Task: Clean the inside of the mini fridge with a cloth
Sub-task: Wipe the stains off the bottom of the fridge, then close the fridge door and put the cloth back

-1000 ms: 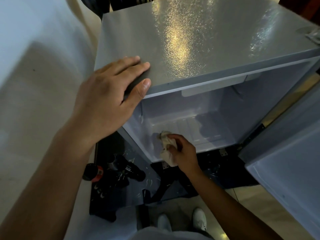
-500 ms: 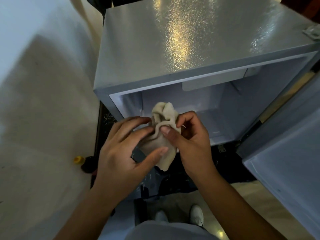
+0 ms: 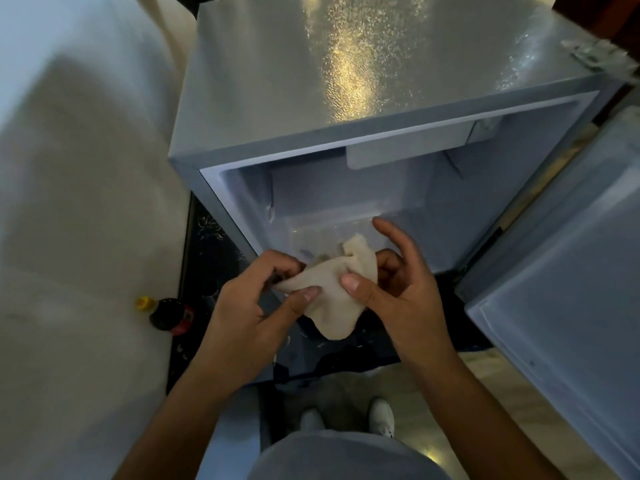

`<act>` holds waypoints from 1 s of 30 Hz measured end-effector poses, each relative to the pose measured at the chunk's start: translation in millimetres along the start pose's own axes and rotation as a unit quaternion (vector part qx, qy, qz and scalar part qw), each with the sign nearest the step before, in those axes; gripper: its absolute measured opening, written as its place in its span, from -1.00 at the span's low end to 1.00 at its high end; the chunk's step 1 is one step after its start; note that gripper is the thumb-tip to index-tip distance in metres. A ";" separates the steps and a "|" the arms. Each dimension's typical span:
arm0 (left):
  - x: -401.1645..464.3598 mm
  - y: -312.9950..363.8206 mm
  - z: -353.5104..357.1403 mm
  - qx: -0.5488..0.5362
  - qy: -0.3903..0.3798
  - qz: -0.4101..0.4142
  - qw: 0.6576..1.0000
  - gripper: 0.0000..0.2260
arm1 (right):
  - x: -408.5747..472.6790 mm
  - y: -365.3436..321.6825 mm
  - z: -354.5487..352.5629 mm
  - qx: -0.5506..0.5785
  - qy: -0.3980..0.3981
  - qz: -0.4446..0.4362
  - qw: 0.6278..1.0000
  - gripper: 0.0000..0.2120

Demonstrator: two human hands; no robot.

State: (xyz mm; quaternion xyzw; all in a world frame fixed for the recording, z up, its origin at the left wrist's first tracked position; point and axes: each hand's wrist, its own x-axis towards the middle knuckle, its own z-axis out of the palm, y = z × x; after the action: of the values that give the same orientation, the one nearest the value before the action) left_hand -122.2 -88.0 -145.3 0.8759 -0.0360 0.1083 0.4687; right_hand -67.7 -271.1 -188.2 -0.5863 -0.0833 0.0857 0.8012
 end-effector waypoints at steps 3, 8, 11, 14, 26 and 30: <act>-6.4 5.5 8.3 -0.113 -0.040 -0.032 0.992 -0.90 | -2.9 -0.6 -17.1 -0.063 -0.078 0.037 0.994 -0.45; -17.2 12.3 20.7 -0.217 -0.052 -0.051 0.973 -0.90 | -7.1 3.9 -37.9 -0.206 -0.124 0.006 0.971 -0.57; -22.4 12.7 22.4 -0.224 -0.056 -0.048 0.972 -0.91 | -12.0 2.8 -45.4 -0.220 -0.191 0.008 0.957 -0.35; -28.8 13.8 20.7 -0.203 -0.066 -0.054 0.975 -0.91 | -23.3 -2.4 -45.0 -0.168 -0.250 0.057 0.952 -0.35; -62.6 -4.5 6.1 -0.204 -0.068 -0.063 0.975 -0.85 | -93.5 -7.5 -8.3 -0.176 -0.086 -0.007 0.981 -0.76; -75.0 -7.9 4.8 -0.251 -0.078 -0.072 0.962 -0.85 | -117.8 -11.5 2.5 -0.234 -0.027 -0.022 0.972 -0.82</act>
State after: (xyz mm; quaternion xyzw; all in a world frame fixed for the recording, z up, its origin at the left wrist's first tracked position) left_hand -193.2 -90.4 -171.0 0.7359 -0.0349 -0.0068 0.6761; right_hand -182.3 -299.9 -180.4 -0.7528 -0.1357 0.0615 0.6412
